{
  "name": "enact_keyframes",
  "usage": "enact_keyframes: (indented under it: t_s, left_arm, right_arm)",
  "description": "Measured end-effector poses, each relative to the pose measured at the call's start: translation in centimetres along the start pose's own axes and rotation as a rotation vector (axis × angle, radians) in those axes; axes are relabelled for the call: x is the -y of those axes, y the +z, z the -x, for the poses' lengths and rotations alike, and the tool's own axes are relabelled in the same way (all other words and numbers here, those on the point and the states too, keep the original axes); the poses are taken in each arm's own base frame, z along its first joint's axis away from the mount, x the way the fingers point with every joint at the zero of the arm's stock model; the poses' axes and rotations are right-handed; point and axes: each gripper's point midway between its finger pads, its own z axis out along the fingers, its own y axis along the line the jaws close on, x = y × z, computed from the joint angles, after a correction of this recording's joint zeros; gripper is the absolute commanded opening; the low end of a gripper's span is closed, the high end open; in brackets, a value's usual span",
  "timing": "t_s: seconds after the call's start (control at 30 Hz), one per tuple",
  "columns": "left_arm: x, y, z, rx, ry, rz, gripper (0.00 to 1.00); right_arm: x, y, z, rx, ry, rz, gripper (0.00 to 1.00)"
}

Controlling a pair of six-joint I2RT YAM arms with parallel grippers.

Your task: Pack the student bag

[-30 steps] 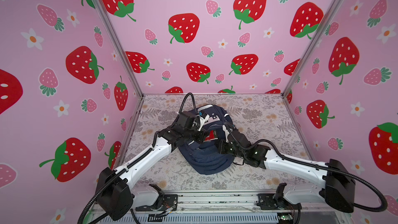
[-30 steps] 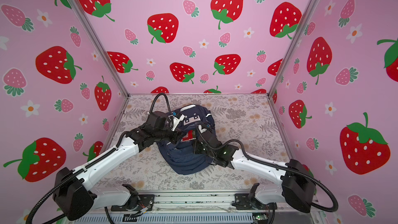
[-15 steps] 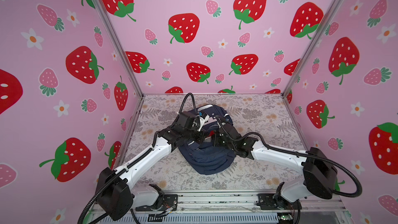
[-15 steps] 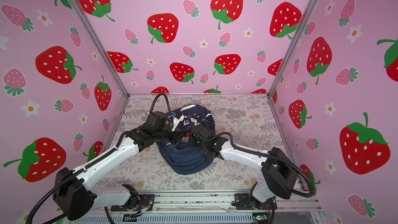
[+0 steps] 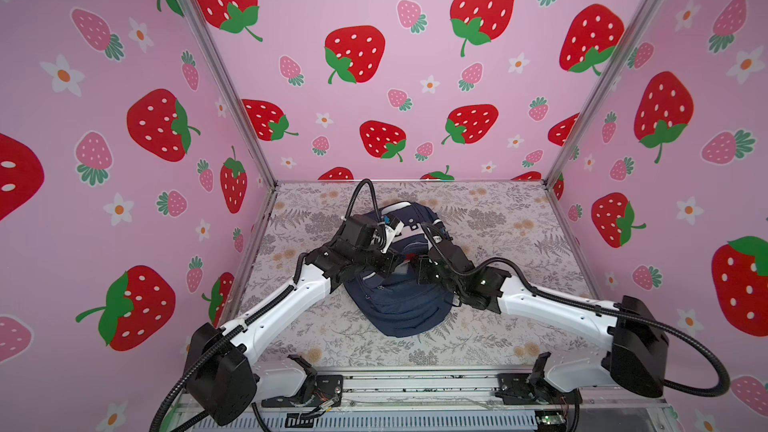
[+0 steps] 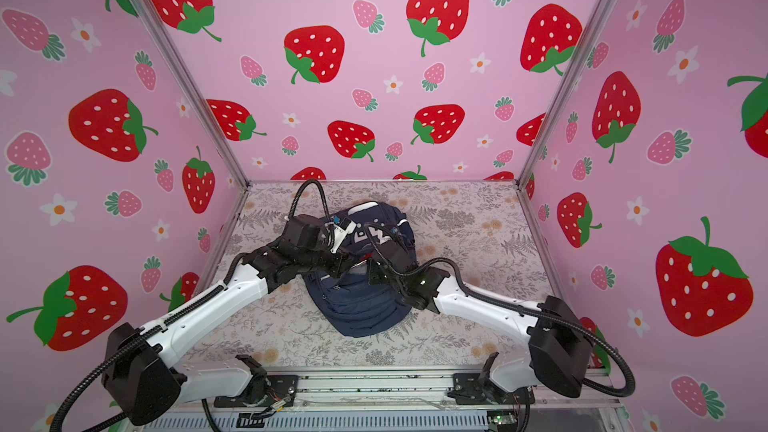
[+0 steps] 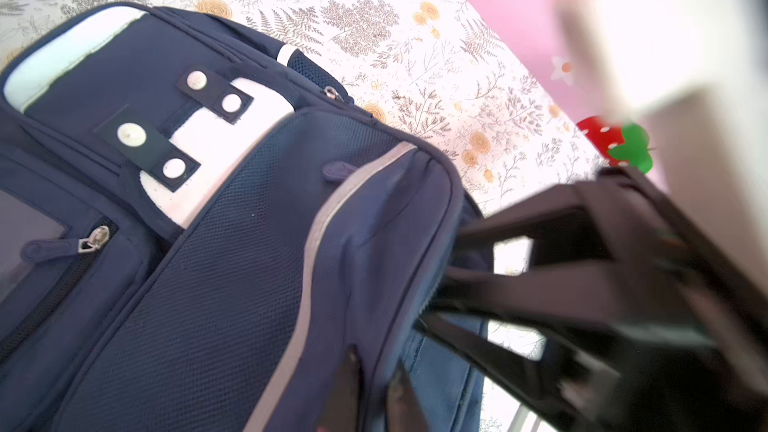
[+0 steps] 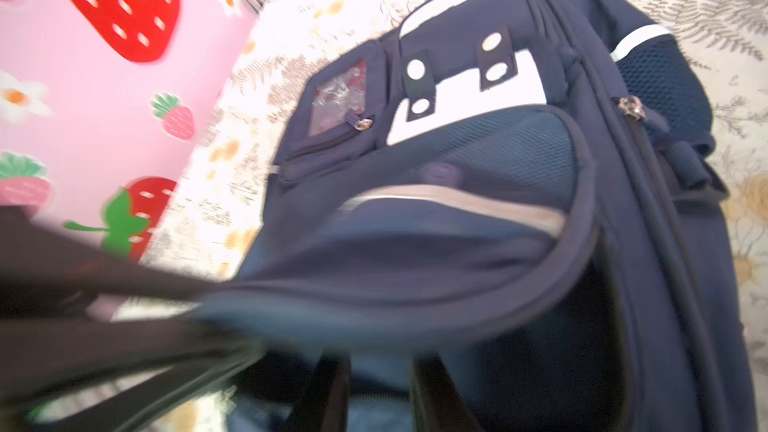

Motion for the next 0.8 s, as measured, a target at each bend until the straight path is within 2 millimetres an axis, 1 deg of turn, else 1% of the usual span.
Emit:
enact_keyframes:
  t_s: [0.03,0.1,0.2,0.3,0.37,0.43,0.5,0.57,0.6,0.7,0.8]
  left_arm:
    - [0.2,-0.3,0.5,0.012,-0.001,0.000,0.37]
    - [0.4,-1.0,1.5,0.043,0.000,0.007,0.44]
    - [0.6,-2.9,3.2,0.112,-0.009,0.034,0.51]
    - [0.8,-5.4,4.2,0.184,-0.036,0.066,0.61]
    - [0.9,-7.4,4.7,0.238,-0.064,0.088,0.64]
    - [0.7,-9.4,4.6,0.287,-0.107,0.121,0.67]
    - [0.1,-10.8,3.6,0.322,-0.174,0.152,0.68]
    - [-1.1,-11.4,1.4,0.326,-0.272,0.186,0.68]
    - [-1.7,-11.3,0.3,0.320,-0.321,0.198,0.68]
    - [-3.5,-9.8,-3.6,0.265,-0.477,0.209,0.68]
    - [-4.3,-7.7,-6.9,0.194,-0.612,0.183,0.68]
  right_arm:
    - [-0.3,-0.7,-0.1,0.008,-0.012,0.011,0.40]
    - [-0.7,-1.9,-0.6,0.015,-0.037,0.029,0.42]
    - [-1.5,-3.1,-1.9,0.010,-0.088,0.059,0.45]
    - [-2.3,-3.9,-3.5,-0.006,-0.143,0.089,0.47]
    - [-2.7,-4.4,-4.6,-0.019,-0.178,0.111,0.50]
    - [-3.1,-4.7,-5.5,-0.029,-0.209,0.130,0.51]
    - [-3.7,-4.8,-6.3,-0.040,-0.237,0.149,0.51]
    - [-4.4,-4.8,-7.0,-0.047,-0.266,0.166,0.51]
    - [-4.7,-4.6,-7.4,-0.053,-0.278,0.168,0.54]
    - [-5.2,-3.5,-8.5,-0.078,-0.320,0.148,0.59]
    - [-5.3,-2.2,-9.1,-0.102,-0.350,0.121,0.62]
